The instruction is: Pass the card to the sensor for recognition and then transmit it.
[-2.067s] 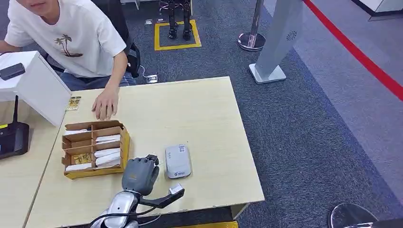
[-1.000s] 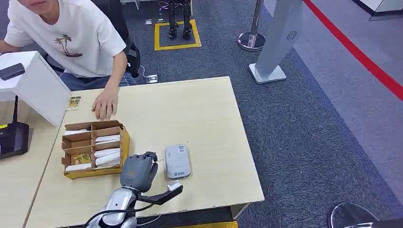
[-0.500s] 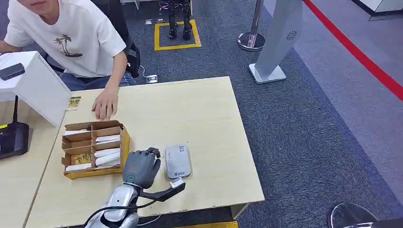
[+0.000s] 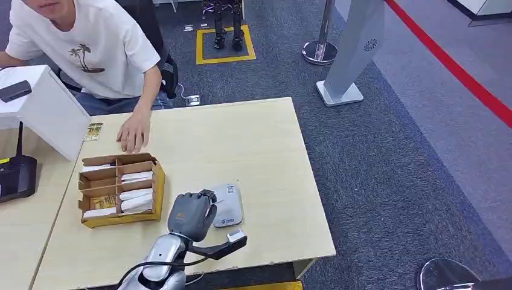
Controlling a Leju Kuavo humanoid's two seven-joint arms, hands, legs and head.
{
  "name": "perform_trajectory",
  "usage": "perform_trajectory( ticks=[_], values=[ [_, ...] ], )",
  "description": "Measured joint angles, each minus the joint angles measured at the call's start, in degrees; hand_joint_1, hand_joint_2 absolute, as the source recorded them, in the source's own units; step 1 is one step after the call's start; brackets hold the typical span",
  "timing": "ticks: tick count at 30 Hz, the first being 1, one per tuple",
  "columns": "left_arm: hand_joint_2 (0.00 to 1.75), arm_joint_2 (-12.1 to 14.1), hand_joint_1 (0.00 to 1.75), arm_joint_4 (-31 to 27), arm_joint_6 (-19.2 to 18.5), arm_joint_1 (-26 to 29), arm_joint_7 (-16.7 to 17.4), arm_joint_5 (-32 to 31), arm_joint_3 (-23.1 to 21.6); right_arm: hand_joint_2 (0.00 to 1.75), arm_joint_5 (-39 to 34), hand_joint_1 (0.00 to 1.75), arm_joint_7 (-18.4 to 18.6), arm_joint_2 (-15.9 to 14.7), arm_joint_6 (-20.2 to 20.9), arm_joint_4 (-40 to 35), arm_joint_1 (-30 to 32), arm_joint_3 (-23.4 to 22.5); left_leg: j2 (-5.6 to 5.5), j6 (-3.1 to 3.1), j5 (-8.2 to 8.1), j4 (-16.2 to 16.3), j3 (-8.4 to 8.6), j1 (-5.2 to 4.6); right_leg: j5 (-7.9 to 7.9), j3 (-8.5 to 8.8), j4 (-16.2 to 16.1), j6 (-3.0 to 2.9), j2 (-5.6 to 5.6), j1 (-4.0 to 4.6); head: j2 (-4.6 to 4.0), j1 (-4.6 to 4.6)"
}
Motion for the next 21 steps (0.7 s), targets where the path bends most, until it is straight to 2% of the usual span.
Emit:
perform_trajectory(
  ticks=[21],
  values=[
    [1.75,-0.6,1.75,3.9,-0.5,2.1,1.7,1.8,-0.3,1.75,-0.5,0.0,0.2,0.0,0.0,0.0,0.0,0.0,-0.03,0.01,0.0,0.0,0.14,0.0,-0.01,0.2,0.0,0.01,-0.07,0.0,0.0,0.0]
  ],
)
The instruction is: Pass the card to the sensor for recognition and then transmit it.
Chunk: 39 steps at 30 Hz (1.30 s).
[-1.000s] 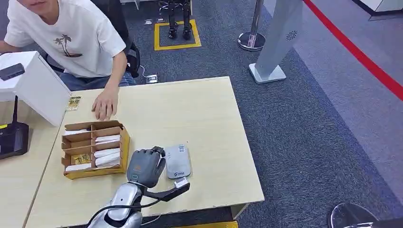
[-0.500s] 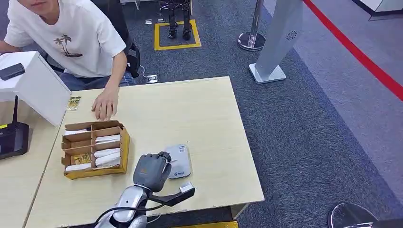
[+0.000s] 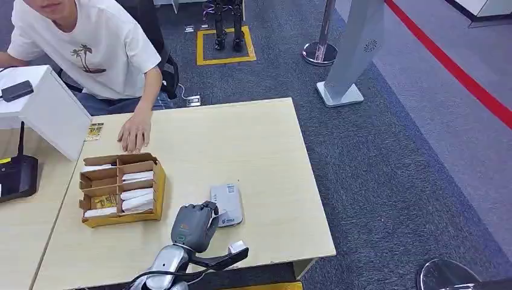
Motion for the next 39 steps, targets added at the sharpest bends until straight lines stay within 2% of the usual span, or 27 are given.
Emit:
perform_trajectory(
  ticks=[14,19,22,26,29,34,39],
  values=[
    [1.75,0.0,1.75,0.3,1.1,0.0,0.4,0.0,0.2,1.75,-0.1,0.0,-0.3,0.0,0.0,0.0,0.0,0.0,-0.01,0.0,0.01,0.0,0.12,0.0,0.0,0.12,0.0,0.0,-0.01,0.0,0.0,0.0],
    [1.75,2.1,1.75,-2.3,2.6,0.0,3.0,-1.0,2.2,1.75,0.0,0.0,-0.2,0.0,0.1,0.0,0.1,0.0,0.02,-0.01,0.01,0.0,0.11,0.03,0.01,0.08,0.0,-0.02,0.01,0.01,0.0,0.0],
    [1.75,4.9,1.75,-5.7,3.5,-0.1,4.3,-2.9,5.9,1.75,0.6,0.0,0.0,0.0,0.1,0.0,0.2,0.0,0.02,-0.03,0.03,0.0,0.1,0.07,0.01,0.05,0.0,-0.02,0.03,0.05,0.0,-0.02],
    [1.75,8.7,1.75,-9.8,3.8,-1.0,4.2,-3.7,11.7,1.75,1.4,0.0,0.2,-0.1,0.5,0.0,0.3,0.0,0.02,-0.04,0.03,0.0,0.08,0.1,0.01,0.03,0.1,-0.03,0.04,0.07,0.0,-0.02],
    [1.75,11.2,1.75,-12.6,6.0,-1.1,3.6,-3.9,16.6,1.75,2.4,0.0,0.8,-0.1,0.7,0.0,0.3,0.0,0.04,-0.04,0.03,0.0,0.08,0.1,0.01,0.01,0.1,-0.03,0.08,0.08,0.0,0.0],
    [1.75,14.2,1.75,-16.4,7.9,-1.0,2.6,-3.8,23.8,1.75,2.9,0.0,1.2,-0.1,0.7,0.0,0.3,0.0,0.04,-0.04,0.03,0.0,0.06,0.09,0.0,0.01,0.1,-0.03,0.08,0.07,0.0,0.0],
    [1.75,16.5,1.75,-18.0,8.0,-1.0,2.5,-3.8,28.0,1.75,3.0,0.0,1.2,-0.1,0.9,0.0,0.3,0.0,0.03,-0.04,0.03,0.0,0.06,0.09,0.01,0.01,0.1,-0.03,0.07,0.07,0.0,0.0]
  ],
)
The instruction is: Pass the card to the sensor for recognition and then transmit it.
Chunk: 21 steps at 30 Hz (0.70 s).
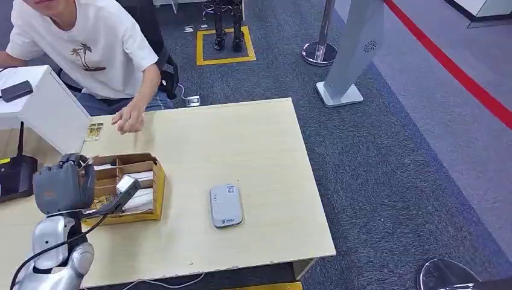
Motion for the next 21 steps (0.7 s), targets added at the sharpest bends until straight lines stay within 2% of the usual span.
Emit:
perform_trajectory(
  ticks=[15,21],
  values=[
    [1.75,1.7,1.75,-0.5,0.9,0.1,-0.3,-0.3,3.2,1.75,0.0,0.0,-0.2,0.0,0.1,0.0,0.0,0.0,0.01,0.0,0.0,0.0,-0.01,0.0,0.0,0.0,0.0,0.0,0.0,0.0,0.0,0.0],
    [1.75,4.6,1.75,-1.2,0.3,0.3,-0.9,0.6,6.8,1.75,-0.5,0.0,0.0,0.0,0.0,0.0,0.0,0.0,0.14,0.0,-0.01,0.0,-0.01,0.01,0.0,-0.07,0.0,0.0,0.15,0.0,0.0,0.0]
  ],
)
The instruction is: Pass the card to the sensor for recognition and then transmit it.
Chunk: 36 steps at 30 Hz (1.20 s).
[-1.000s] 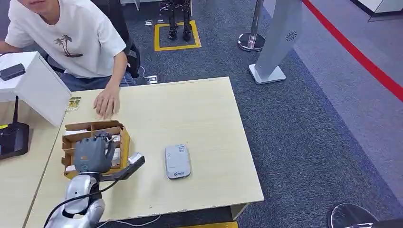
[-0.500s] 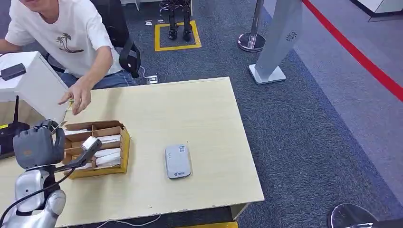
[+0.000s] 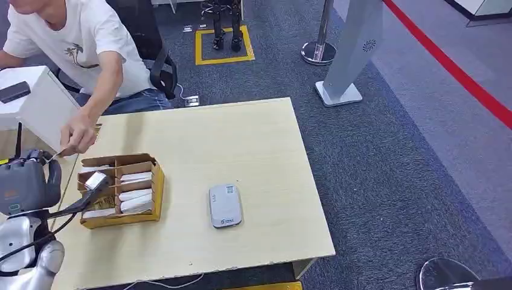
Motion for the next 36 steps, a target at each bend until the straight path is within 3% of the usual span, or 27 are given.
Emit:
perform_trajectory(
  ticks=[5,6,7,8,30,31,33,36],
  values=[
    [1.75,1.8,1.75,0.0,-2.1,-0.2,-1.0,-0.3,2.2,1.75,0.0,0.0,-0.2,0.0,0.0,0.0,0.0,0.0,0.0,0.0,-0.01,0.0,-0.03,-0.01,-0.01,-0.05,0.0,0.0,0.01,0.0,0.0,-0.02],
    [1.75,2.1,1.1,0.1,-2.5,-0.3,-1.0,-0.6,2.2,1.75,0.0,0.0,-0.2,0.0,0.0,0.0,0.0,0.0,0.0,0.0,-0.01,0.0,-0.04,-0.01,-0.01,-0.05,0.0,0.0,0.0,0.0,0.0,0.02],
    [1.75,2.3,0.0,0.2,-2.8,-0.4,-1.0,-0.8,2.2,1.75,-0.1,0.0,-0.3,0.0,0.0,0.0,0.0,0.0,0.0,0.0,-0.01,0.0,-0.04,-0.01,-0.01,-0.04,0.0,0.0,0.0,0.0,0.0,-0.02],
    [0.0,2.5,0.0,0.2,-3.0,-0.5,-1.0,-1.0,2.2,1.75,-0.1,0.0,-0.4,0.0,0.0,0.0,0.0,0.0,0.0,0.0,-0.01,0.0,-0.04,-0.01,0.0,-0.04,0.0,0.0,0.0,0.0,0.0,0.02],
    [0.0,4.8,0.0,0.2,-3.8,-2.1,-1.5,-2.2,2.2,1.75,-0.9,0.0,-0.4,0.0,0.0,0.0,0.0,0.0,-0.03,0.0,0.0,0.0,-0.02,-0.01,0.0,-0.03,0.0,0.0,-0.01,0.0,0.0,0.0],
    [1.75,4.8,0.0,0.2,-3.8,-2.2,-1.5,-2.2,2.2,1.75,-0.9,0.0,-0.4,0.0,0.0,0.0,0.0,0.0,-0.03,0.0,0.0,0.0,-0.02,-0.01,0.0,-0.03,0.0,0.0,-0.01,0.0,0.0,0.0],
    [1.75,4.8,0.0,0.2,-4.4,-2.2,-1.7,-2.0,2.2,1.75,-0.9,0.0,-0.4,0.0,0.0,0.0,0.0,0.0,-0.03,0.0,0.01,0.0,-0.02,-0.01,0.01,-0.03,0.0,0.0,-0.01,0.0,0.0,0.0],
    [1.75,5.0,0.0,0.1,-8.1,-2.8,-2.7,0.6,1.9,1.75,0.3,0.0,0.0,0.0,0.0,0.0,0.0,0.0,-0.03,0.0,0.01,0.0,-0.01,-0.01,0.01,-0.04,0.0,0.0,-0.02,0.0,0.0,-0.02]
  ],
)
